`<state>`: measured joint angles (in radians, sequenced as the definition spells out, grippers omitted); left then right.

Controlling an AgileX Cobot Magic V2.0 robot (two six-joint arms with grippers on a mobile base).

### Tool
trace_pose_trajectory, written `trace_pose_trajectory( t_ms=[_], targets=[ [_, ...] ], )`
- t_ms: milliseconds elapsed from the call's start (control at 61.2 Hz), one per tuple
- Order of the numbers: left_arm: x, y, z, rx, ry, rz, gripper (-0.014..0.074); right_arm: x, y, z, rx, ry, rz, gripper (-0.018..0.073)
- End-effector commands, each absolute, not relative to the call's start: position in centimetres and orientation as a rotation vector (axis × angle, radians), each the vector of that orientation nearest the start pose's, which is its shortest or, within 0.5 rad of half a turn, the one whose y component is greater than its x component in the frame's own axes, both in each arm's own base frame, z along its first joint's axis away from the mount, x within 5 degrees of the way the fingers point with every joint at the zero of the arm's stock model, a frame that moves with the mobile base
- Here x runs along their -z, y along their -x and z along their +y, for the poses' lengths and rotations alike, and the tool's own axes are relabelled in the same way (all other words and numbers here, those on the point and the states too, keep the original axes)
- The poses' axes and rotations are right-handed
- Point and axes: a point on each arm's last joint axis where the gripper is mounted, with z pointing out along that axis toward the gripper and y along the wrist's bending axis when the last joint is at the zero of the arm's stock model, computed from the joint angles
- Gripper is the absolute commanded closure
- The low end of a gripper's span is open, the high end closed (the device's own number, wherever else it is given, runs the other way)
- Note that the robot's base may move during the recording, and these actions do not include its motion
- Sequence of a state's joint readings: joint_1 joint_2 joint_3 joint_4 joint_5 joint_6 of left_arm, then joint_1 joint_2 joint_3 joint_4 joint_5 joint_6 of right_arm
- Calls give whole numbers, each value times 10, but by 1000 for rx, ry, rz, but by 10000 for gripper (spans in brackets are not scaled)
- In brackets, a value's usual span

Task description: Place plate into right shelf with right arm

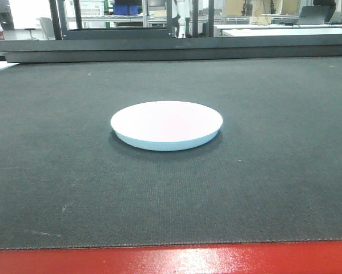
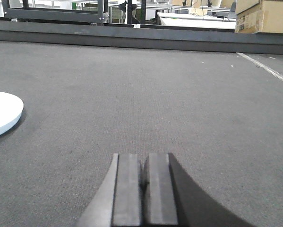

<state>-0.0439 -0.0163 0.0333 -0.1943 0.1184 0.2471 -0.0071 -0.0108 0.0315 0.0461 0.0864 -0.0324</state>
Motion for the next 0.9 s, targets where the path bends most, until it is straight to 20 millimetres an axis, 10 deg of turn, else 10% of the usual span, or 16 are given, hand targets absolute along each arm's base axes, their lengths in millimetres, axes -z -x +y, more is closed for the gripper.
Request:
trace_pose_trajectory(
  t_ms=[0,882],
  targets=[
    [-198,-56,-3,9,-77,1530,643,-207,-55,0,4,-9,1482,539],
    [-198,-56,-3,9,-77,1530,643,-228,-52,-1,6,-12,1363,539]
  ],
)
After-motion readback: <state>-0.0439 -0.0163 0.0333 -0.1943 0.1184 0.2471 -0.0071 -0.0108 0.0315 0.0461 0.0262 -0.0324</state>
